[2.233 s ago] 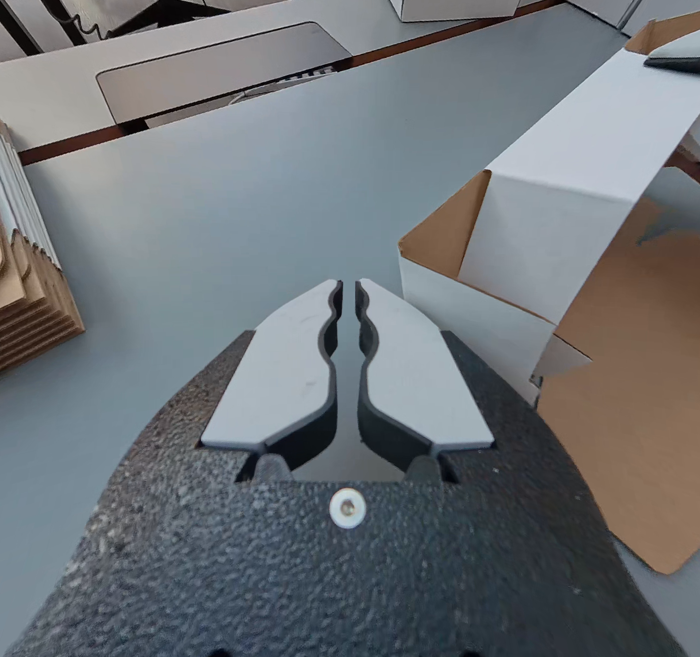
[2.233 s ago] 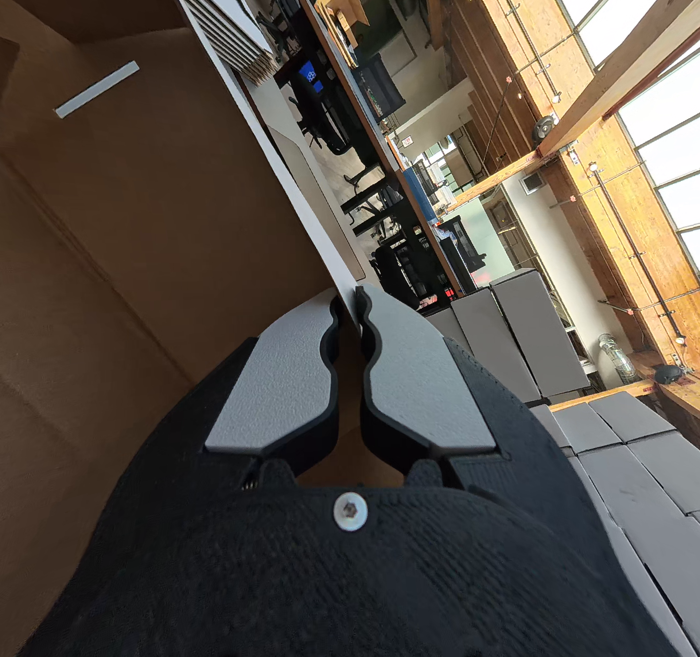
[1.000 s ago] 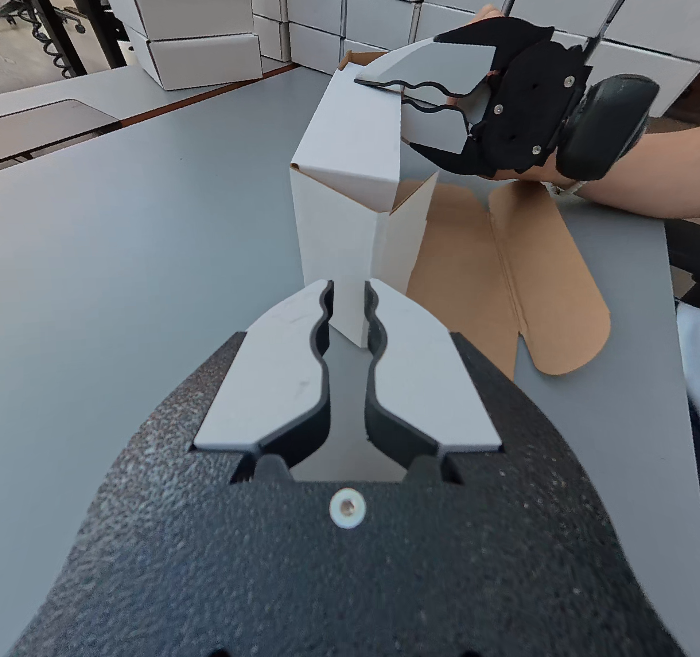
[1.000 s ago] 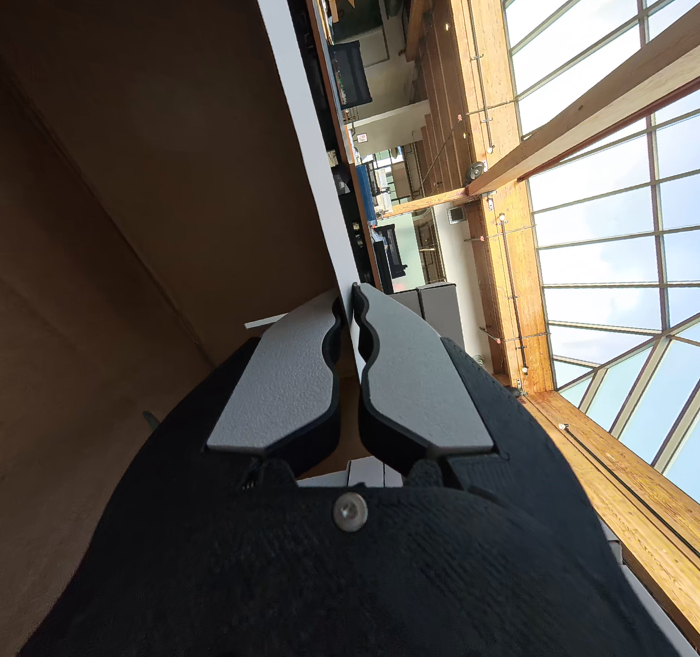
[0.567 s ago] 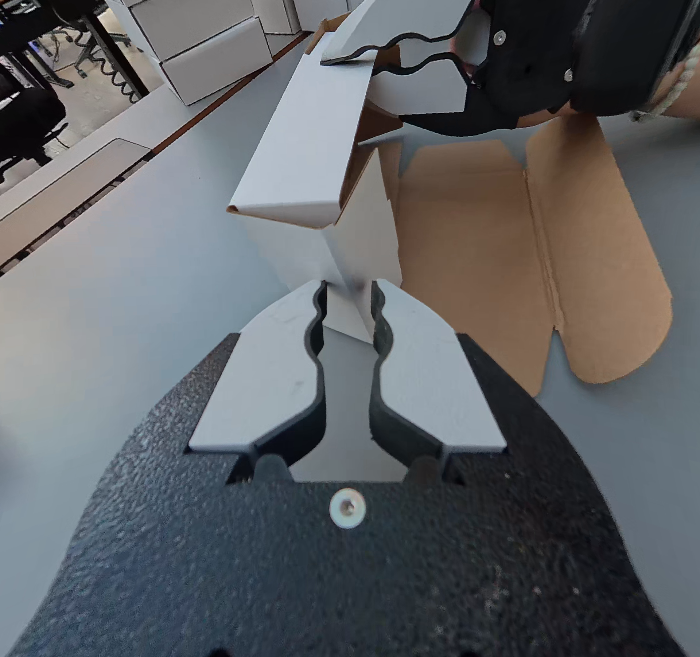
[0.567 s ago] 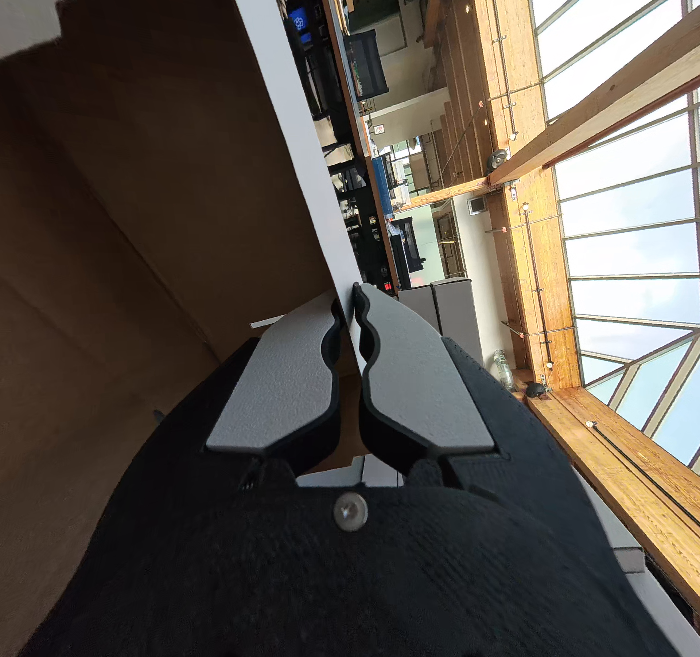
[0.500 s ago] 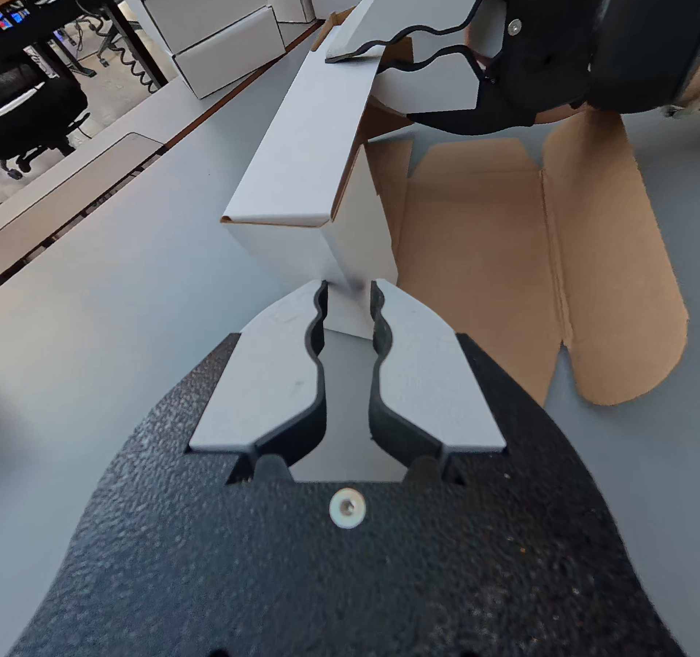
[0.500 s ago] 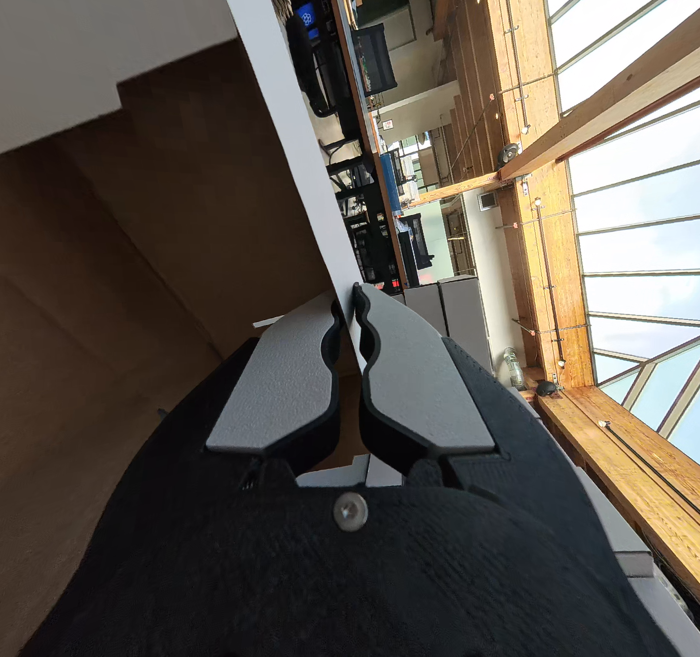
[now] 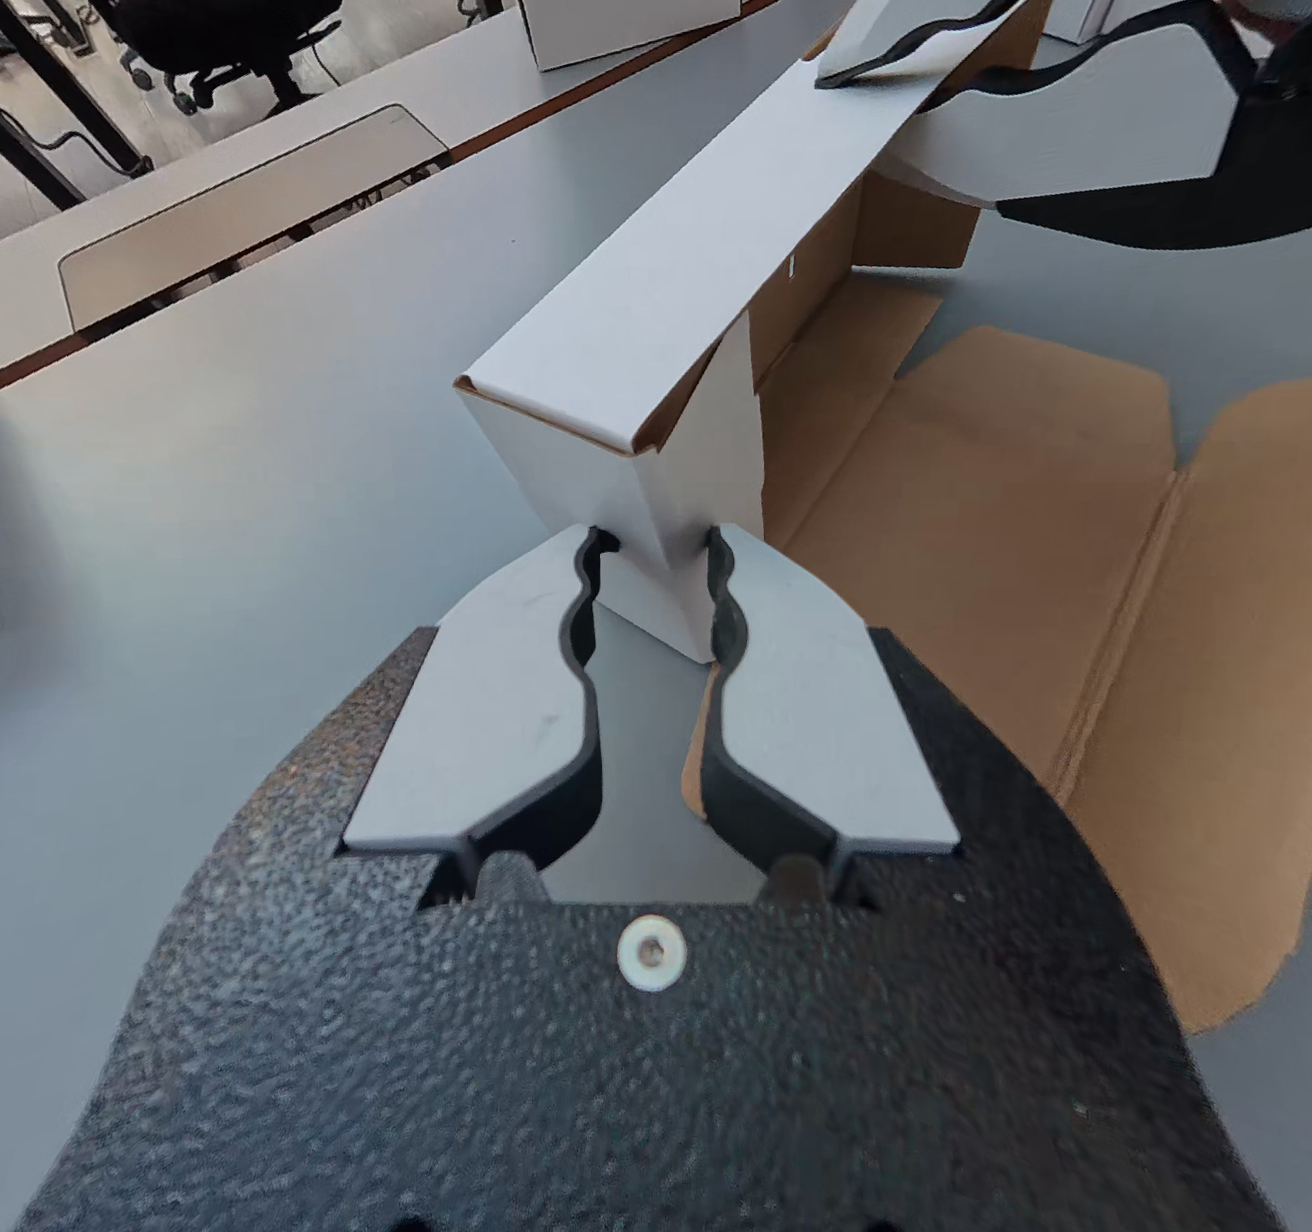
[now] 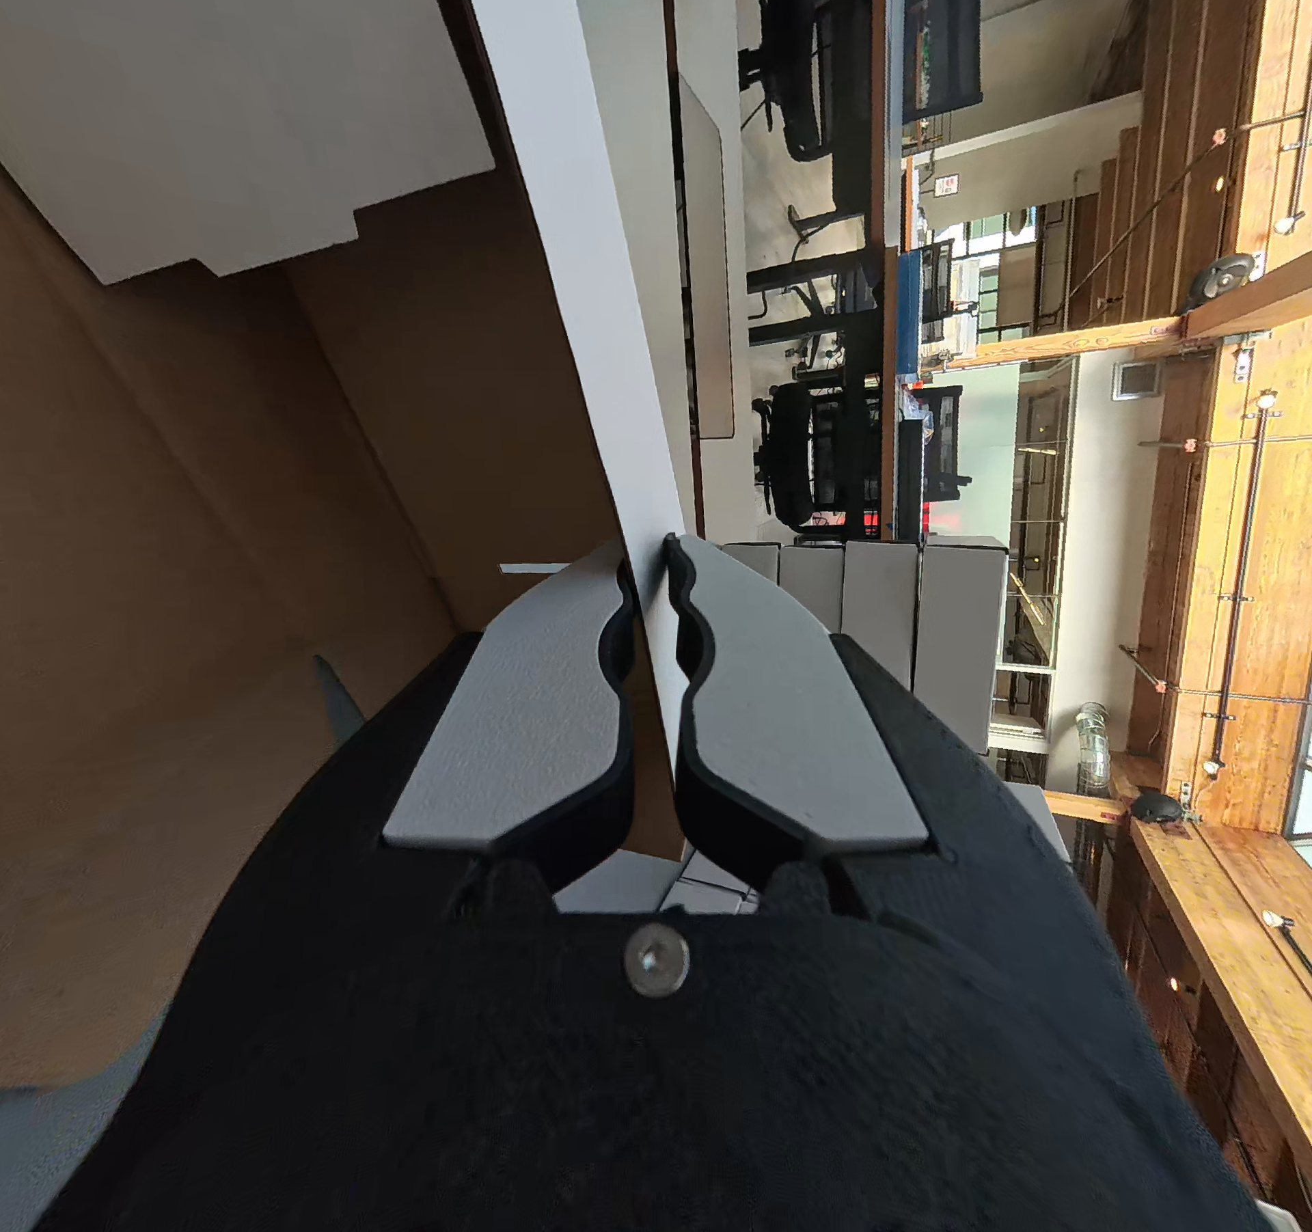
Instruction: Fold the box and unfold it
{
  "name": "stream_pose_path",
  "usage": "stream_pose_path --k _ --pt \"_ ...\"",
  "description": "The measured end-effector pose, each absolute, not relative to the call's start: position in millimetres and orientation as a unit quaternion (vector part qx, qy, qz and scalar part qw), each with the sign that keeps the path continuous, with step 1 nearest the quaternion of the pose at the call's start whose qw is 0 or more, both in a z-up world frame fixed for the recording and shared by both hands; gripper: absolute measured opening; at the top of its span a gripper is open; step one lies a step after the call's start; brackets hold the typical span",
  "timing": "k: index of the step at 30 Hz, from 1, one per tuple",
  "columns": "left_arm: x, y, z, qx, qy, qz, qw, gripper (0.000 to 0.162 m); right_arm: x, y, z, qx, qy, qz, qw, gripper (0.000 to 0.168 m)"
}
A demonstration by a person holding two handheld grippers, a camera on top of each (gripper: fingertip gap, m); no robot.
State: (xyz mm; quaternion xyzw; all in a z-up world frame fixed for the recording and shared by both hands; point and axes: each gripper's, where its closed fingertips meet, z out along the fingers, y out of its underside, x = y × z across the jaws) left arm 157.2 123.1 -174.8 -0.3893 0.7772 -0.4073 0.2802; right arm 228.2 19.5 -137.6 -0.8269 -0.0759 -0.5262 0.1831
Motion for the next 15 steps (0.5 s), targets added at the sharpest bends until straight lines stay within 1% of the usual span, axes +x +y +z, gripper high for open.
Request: stream_pose_path --k 2,6,9,11,15 --pt "161.7 126.0 -175.4 -0.418 0.768 -0.396 0.281 0.029 226.0 18.7 -137.5 -0.828 -0.087 -0.530 0.162 0.006" --pt "175.1 130.3 -177.6 -0.475 0.737 -0.391 0.281 0.029 221.8 18.3 -138.0 -0.827 -0.067 -0.537 0.150 0.007" --pt "188.0 134.8 -180.4 -0.480 0.729 -0.379 0.307 0.030 220.7 18.9 -139.0 -0.813 -0.067 -0.563 0.132 0.007" --pt "195.8 137.3 -181.4 -0.499 0.712 -0.386 0.308 0.030 218.1 19.8 -139.0 -0.800 -0.072 -0.583 0.119 0.006" --pt "209.0 140.1 -182.7 -0.533 0.680 -0.404 0.300 0.029 215.4 21.6 -138.9 -0.797 -0.052 -0.589 0.124 0.006"
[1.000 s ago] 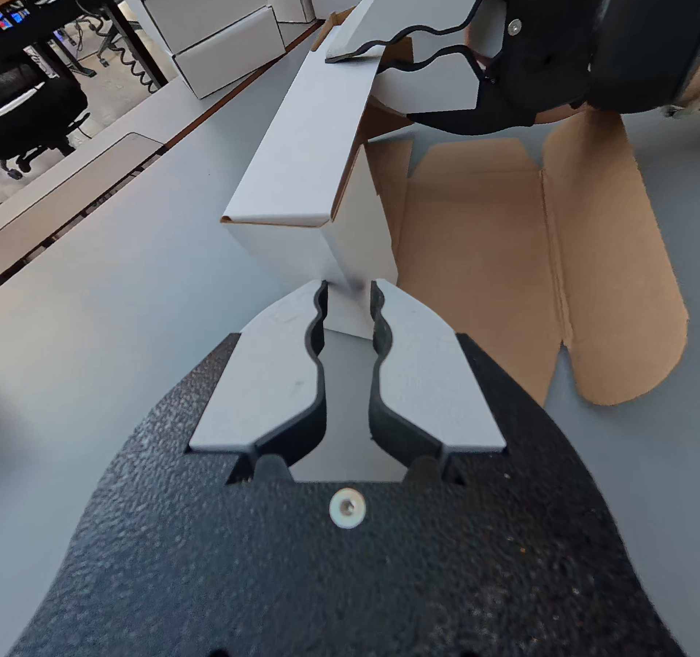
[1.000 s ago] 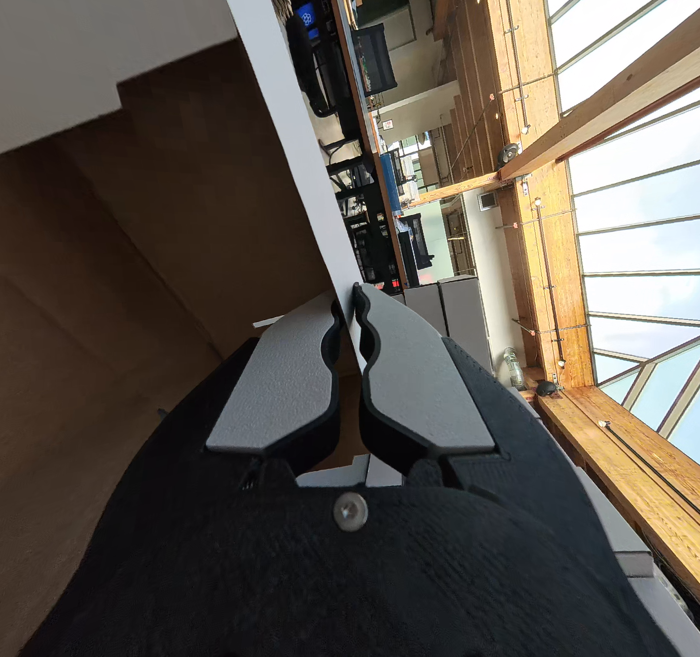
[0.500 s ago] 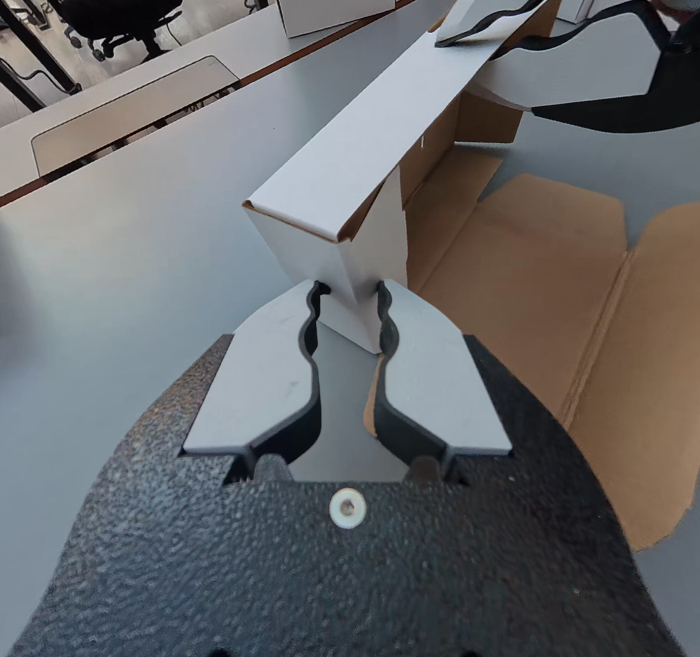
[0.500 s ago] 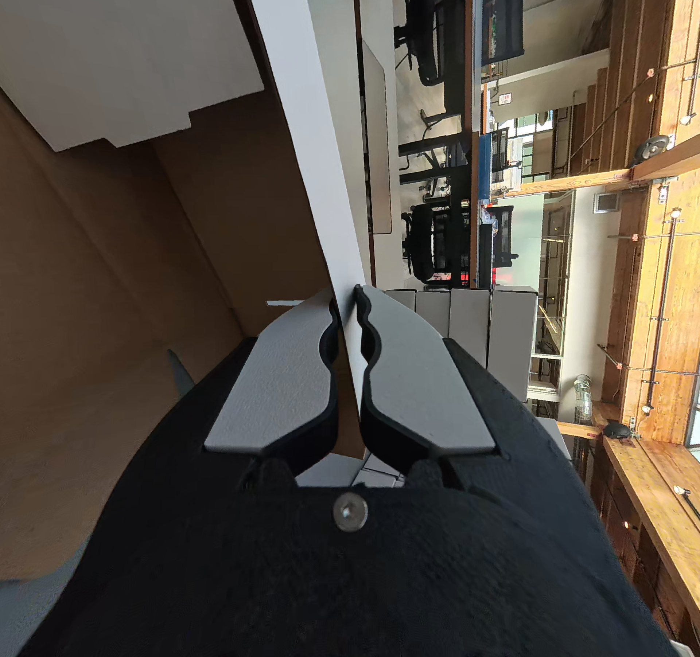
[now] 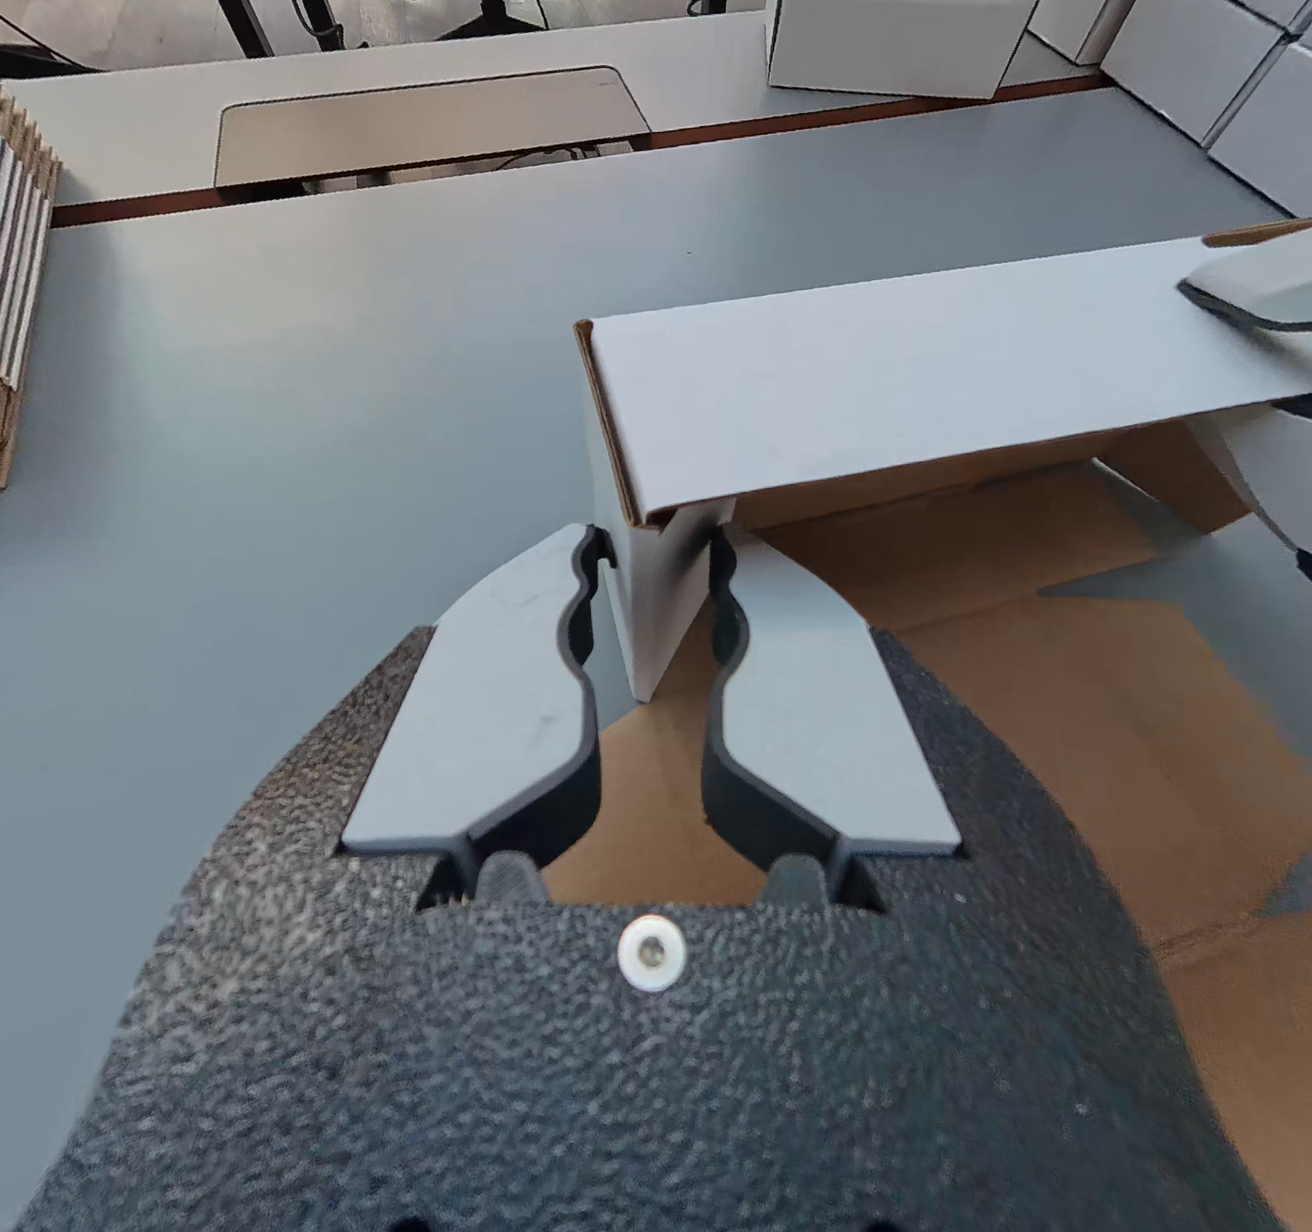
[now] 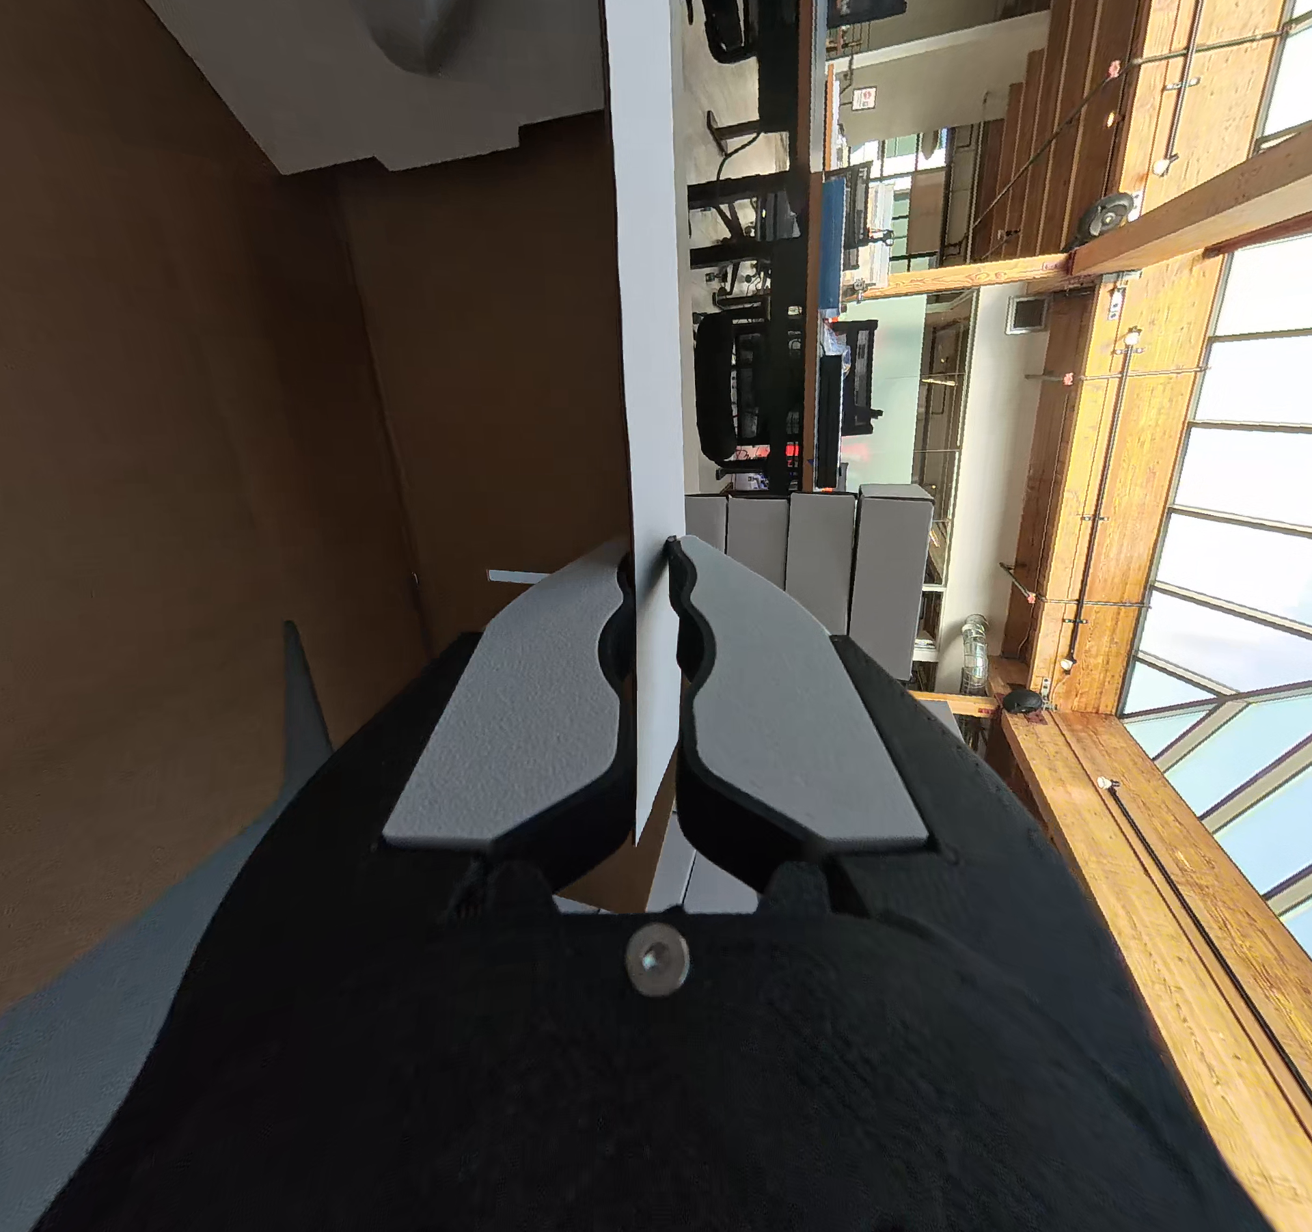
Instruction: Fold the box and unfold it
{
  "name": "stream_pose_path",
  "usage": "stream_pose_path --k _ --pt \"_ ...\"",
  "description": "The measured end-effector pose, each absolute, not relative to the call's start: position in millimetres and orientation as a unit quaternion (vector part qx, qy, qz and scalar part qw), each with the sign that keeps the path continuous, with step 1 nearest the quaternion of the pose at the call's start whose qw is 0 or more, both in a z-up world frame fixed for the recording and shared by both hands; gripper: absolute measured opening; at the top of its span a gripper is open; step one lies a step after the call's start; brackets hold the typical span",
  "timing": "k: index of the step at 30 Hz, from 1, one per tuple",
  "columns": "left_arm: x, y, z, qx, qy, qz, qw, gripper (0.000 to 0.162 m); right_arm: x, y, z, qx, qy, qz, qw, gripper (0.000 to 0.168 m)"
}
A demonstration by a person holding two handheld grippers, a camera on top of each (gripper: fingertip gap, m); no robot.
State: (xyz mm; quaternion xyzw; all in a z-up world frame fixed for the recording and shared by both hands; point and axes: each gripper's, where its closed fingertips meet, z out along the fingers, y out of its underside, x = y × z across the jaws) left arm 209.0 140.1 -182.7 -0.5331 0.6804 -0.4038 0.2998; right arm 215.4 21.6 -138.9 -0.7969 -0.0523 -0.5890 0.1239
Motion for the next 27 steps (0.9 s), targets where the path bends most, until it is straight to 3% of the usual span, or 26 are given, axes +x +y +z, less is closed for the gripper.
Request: stream_pose_path --k 9,13,21,27 --pt "212.9 145.0 -186.3 -0.547 0.754 -0.283 0.228 0.023 220.4 21.2 -139.0 -0.832 -0.073 -0.540 0.102 0.008" --pt "216.4 143.6 -185.1 -0.594 0.718 -0.317 0.173 0.023 220.2 22.1 -139.3 -0.824 -0.058 -0.554 0.105 0.008" --pt "228.1 145.0 -184.4 -0.534 0.663 -0.406 0.332 0.022 222.4 23.4 -139.5 -0.838 -0.038 -0.522 0.156 0.009" --pt "237.9 145.2 -185.4 -0.518 0.665 -0.424 0.331 0.022 228.7 23.5 -140.0 -0.834 -0.039 -0.523 0.175 0.009"
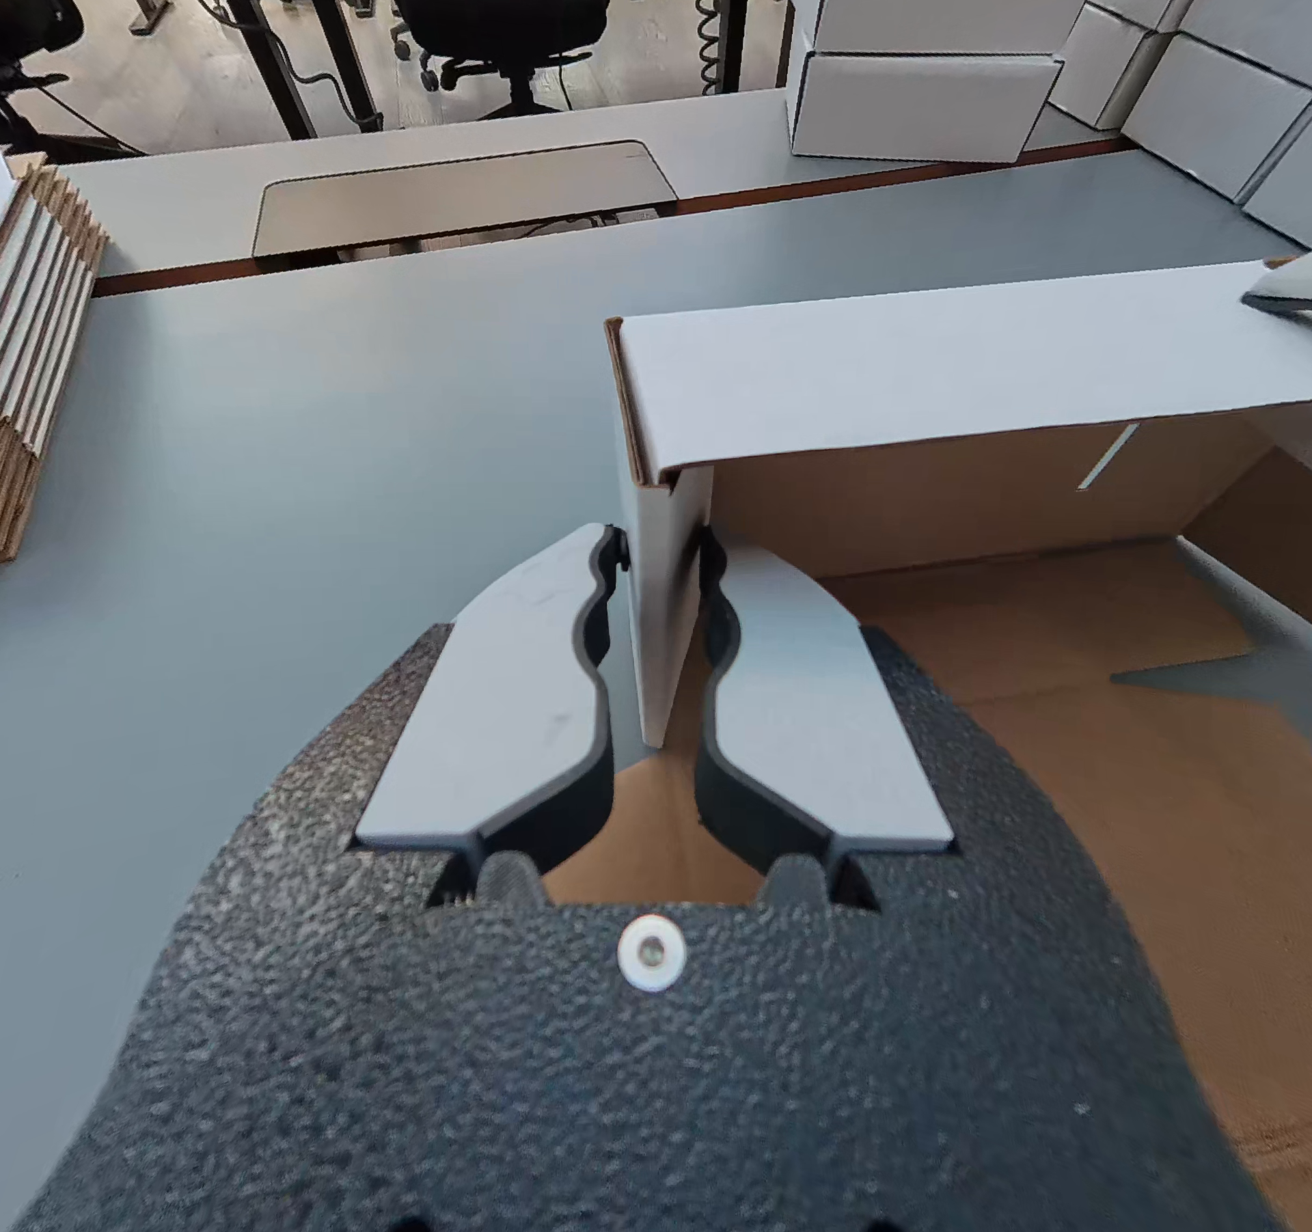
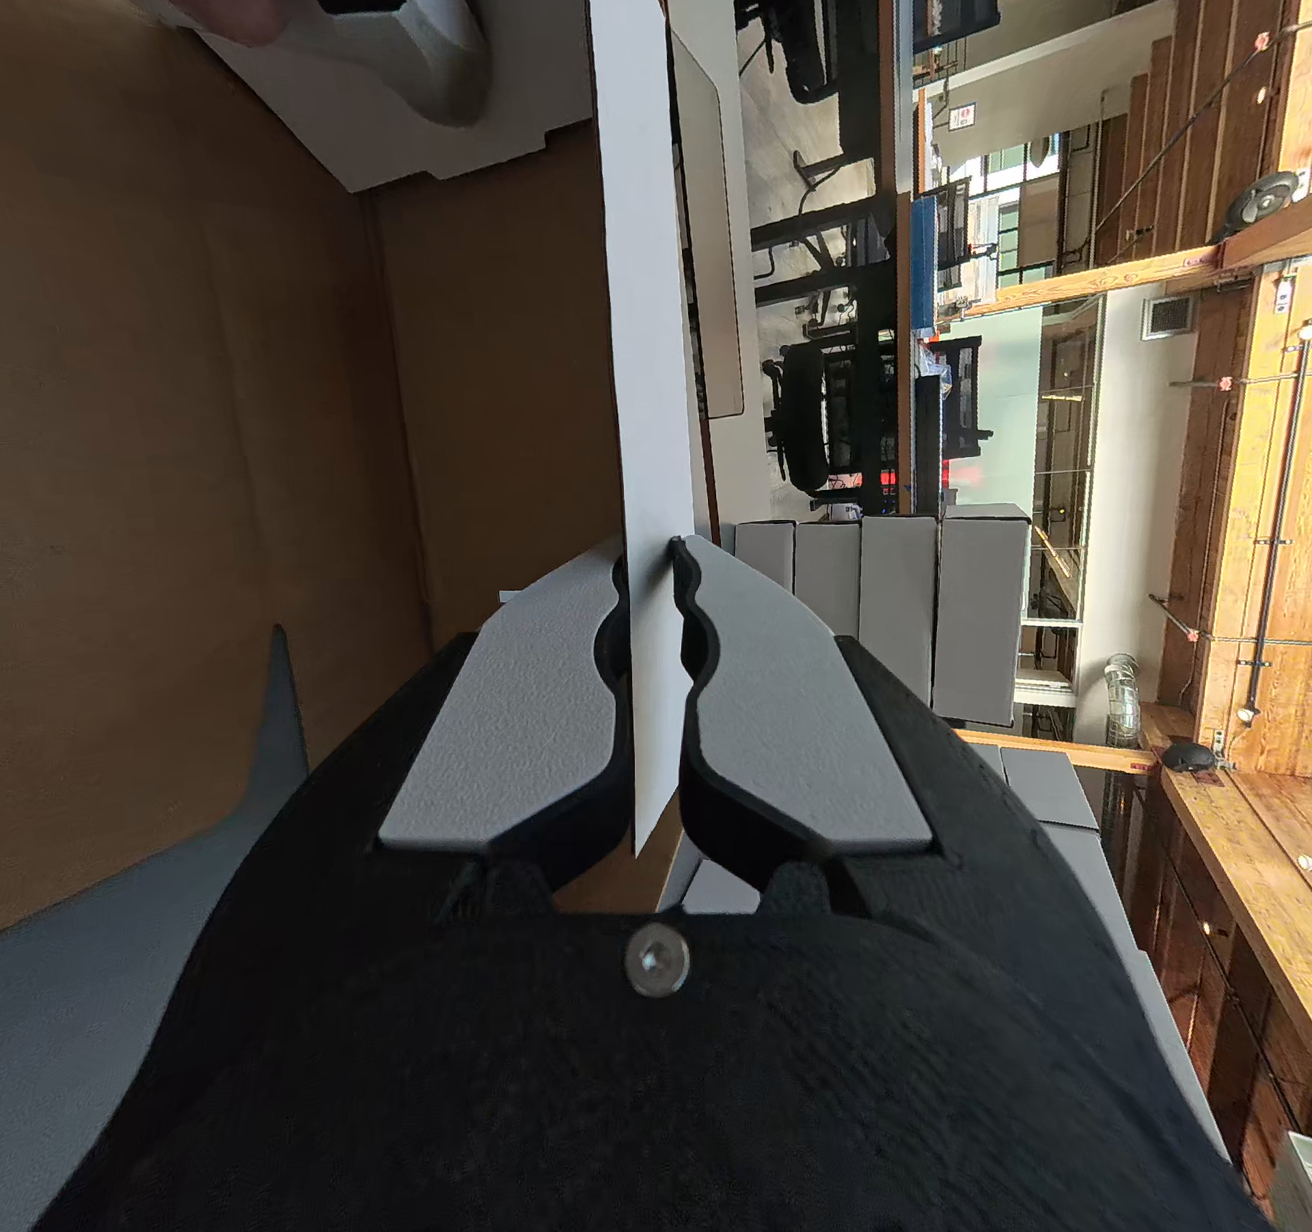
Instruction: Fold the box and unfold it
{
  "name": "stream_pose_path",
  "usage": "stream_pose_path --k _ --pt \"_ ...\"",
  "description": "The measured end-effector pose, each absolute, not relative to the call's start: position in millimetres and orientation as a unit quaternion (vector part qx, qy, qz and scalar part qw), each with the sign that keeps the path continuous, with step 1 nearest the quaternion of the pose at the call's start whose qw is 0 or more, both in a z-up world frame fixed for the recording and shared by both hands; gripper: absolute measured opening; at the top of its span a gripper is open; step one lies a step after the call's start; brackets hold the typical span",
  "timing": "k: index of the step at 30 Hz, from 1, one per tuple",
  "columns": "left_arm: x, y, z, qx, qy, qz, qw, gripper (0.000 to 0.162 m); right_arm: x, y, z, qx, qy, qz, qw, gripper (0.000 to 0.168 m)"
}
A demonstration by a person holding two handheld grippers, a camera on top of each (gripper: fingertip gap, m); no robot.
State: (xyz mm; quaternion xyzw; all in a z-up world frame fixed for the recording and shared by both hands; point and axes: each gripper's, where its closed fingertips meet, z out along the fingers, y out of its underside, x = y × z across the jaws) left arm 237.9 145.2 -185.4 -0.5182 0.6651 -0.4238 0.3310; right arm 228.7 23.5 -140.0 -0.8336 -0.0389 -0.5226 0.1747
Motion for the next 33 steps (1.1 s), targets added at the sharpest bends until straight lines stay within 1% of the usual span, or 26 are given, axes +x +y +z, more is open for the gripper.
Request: stream_pose_path --k 6,8,9,10,15,20,24,29,31,33 --pt "245.0 141.3 -186.5 -0.521 0.664 -0.452 0.287 0.024 232.2 23.6 -140.1 -0.833 -0.035 -0.510 0.212 0.009" --pt "245.7 137.0 -187.0 -0.504 0.680 -0.446 0.292 0.034 232.5 23.5 -140.1 -0.833 -0.041 -0.507 0.216 0.010" --pt "247.1 139.2 -186.5 -0.502 0.680 -0.437 0.307 0.031 233.4 23.2 -140.3 -0.833 -0.043 -0.509 0.215 0.010" --pt "248.3 143.0 -186.3 -0.509 0.675 -0.429 0.318 0.023 233.9 23.2 -140.5 -0.832 -0.043 -0.509 0.216 0.010" --pt "251.7 145.0 -187.1 -0.520 0.670 -0.427 0.315 0.016 230.8 24.4 -140.0 -0.830 -0.041 -0.513 0.215 0.010" --pt "253.9 151.2 -187.7 -0.555 0.648 -0.400 0.335 0.007 225.0 26.9 -139.9 -0.823 -0.025 -0.522 0.224 0.011" --pt "254.8 152.7 -187.5 -0.566 0.632 -0.394 0.353 0.006 219.4 28.9 -141.4 -0.804 -0.027 -0.555 0.210 0.011" --pt "255.2 151.7 -187.4 -0.568 0.629 -0.415 0.332 0.007 223.4 27.2 -140.3 -0.794 -0.038 -0.575 0.193 0.010" --pt "255.4 151.4 -187.3 -0.567 0.629 -0.416 0.331 0.007 221.9 27.3 -141.7 -0.806 -0.041 -0.556 0.200 0.015" --pt "255.3 148.9 -187.4 -0.562 0.634 -0.419 0.328 0.007 214.0 24.6 -146.1 -0.831 -0.055 -0.522 0.185 0.029"
